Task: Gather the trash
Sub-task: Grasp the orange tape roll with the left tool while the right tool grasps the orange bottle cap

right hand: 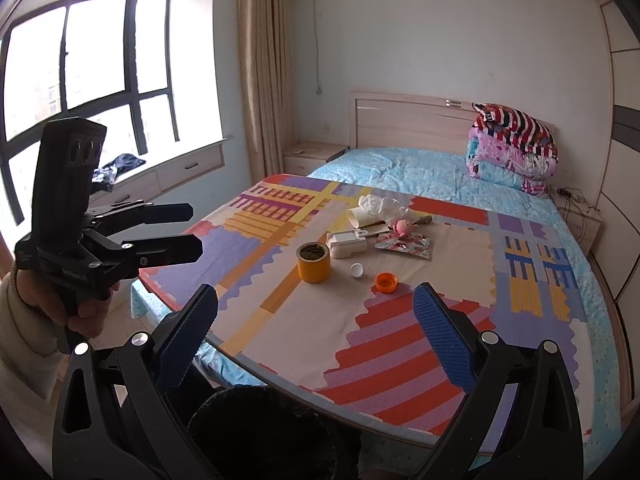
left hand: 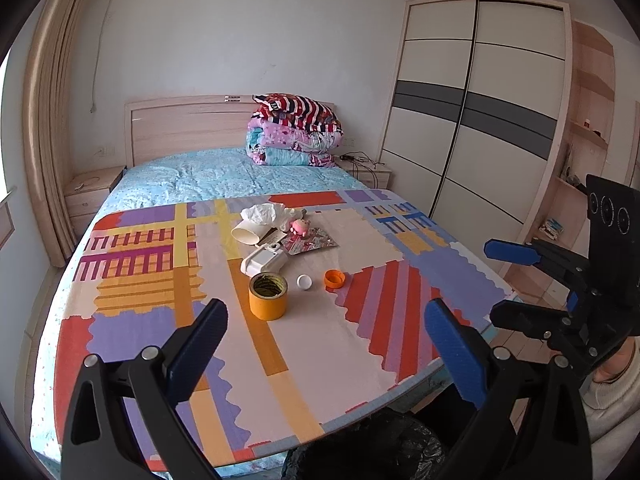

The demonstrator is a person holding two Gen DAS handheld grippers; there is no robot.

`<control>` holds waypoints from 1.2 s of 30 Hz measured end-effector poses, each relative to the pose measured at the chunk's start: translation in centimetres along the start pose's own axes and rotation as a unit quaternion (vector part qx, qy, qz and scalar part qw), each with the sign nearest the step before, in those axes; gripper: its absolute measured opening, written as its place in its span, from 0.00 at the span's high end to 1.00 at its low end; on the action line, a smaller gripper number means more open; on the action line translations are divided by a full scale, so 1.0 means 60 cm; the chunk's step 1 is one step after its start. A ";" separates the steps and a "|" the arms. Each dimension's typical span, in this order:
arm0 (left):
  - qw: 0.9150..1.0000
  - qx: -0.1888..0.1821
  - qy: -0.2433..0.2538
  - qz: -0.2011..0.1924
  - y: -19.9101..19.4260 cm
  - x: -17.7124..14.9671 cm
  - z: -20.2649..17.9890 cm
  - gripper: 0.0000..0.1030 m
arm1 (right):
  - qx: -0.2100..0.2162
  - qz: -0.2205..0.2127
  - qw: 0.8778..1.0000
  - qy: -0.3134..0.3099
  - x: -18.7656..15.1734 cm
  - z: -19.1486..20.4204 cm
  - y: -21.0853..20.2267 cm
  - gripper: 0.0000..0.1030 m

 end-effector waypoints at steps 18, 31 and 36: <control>0.997 0.016 -0.028 0.063 0.166 -0.027 0.105 0.17 | -0.023 0.080 0.996 0.016 -0.027 -0.062 0.206 0.14; 0.995 0.031 -0.019 0.096 0.244 -0.041 0.129 0.33 | -0.042 0.128 0.990 0.028 -0.043 -0.088 0.299 0.37; 0.994 0.036 -0.018 0.107 0.262 -0.048 0.136 0.45 | -0.048 0.140 0.989 0.028 -0.049 -0.088 0.317 0.40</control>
Point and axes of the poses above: each gripper's, at about its wrist camera, not at the fingertips, and y roughly the way its jaws point, z to its left, x to its top, the point moved 9 cm from there along y, roughly the way its jaws point, and after that the axes turned 7 degrees about -x, right-handed, at the moved point
